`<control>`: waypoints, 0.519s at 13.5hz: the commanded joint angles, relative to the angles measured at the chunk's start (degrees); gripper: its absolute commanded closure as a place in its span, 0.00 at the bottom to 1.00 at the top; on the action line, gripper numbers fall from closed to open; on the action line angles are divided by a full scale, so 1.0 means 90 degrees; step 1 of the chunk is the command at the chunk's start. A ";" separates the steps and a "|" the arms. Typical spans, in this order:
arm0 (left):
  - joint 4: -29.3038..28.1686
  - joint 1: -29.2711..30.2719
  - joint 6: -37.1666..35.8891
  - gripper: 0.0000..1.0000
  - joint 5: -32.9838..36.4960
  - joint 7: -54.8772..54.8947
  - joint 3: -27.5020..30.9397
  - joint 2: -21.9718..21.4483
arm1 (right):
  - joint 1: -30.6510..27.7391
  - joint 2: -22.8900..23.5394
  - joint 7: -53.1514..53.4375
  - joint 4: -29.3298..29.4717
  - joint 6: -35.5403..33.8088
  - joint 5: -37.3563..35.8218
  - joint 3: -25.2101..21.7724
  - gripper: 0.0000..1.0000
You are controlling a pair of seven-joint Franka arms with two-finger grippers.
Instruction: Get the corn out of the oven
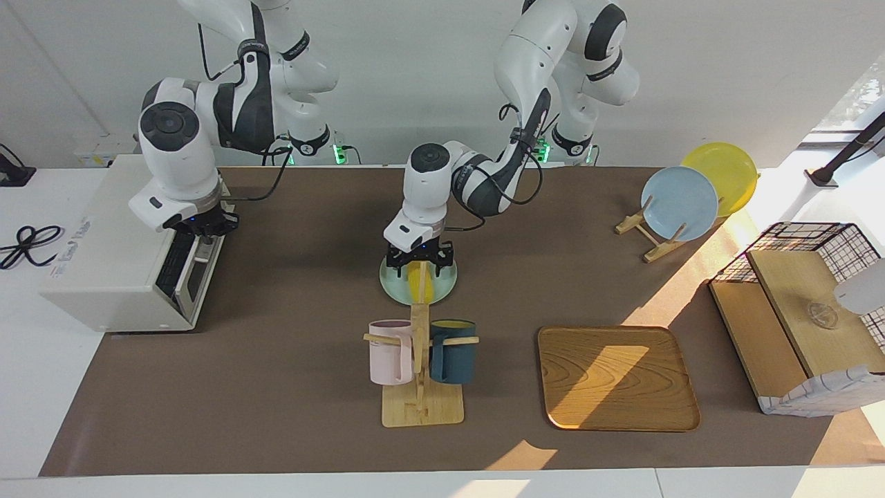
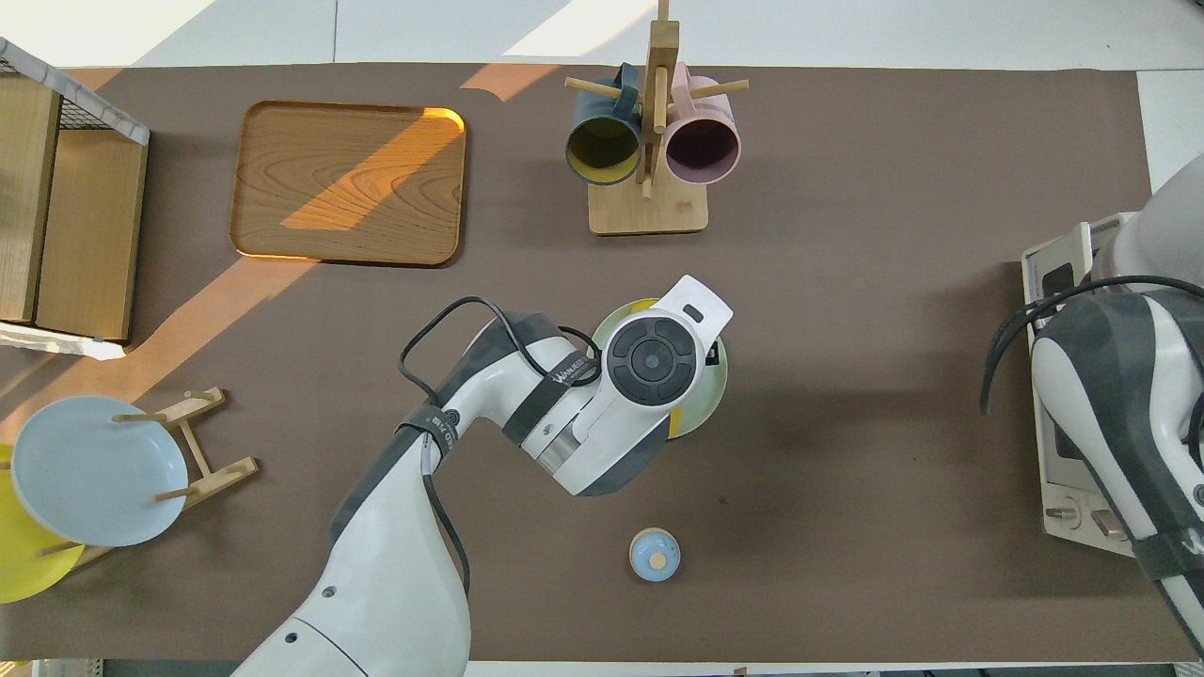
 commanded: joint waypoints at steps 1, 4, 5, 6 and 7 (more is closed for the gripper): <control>-0.0190 -0.0068 0.0136 0.32 0.0234 -0.0168 0.0074 -0.0082 | 0.0014 -0.0042 -0.0245 0.0850 -0.0891 0.0206 0.0088 1.00; -0.0123 -0.0078 0.0039 0.88 0.0235 -0.0168 0.0162 -0.0082 | 0.0112 -0.0042 -0.0363 0.1399 -0.1333 0.0692 0.0118 1.00; -0.0083 -0.0068 -0.0029 1.00 0.0235 -0.0158 0.0172 -0.0082 | 0.0112 -0.0042 -0.0354 0.1458 -0.1353 0.1111 0.0118 1.00; 0.0043 -0.0068 -0.0136 1.00 0.0235 -0.0148 0.0220 -0.0082 | 0.0073 -0.0042 -0.0334 0.1468 -0.1363 0.1618 0.0089 1.00; 0.0150 -0.0019 -0.0360 1.00 0.0235 -0.0119 0.0288 -0.0111 | 0.0034 -0.0042 -0.0334 0.1468 -0.1469 0.1932 0.0079 1.00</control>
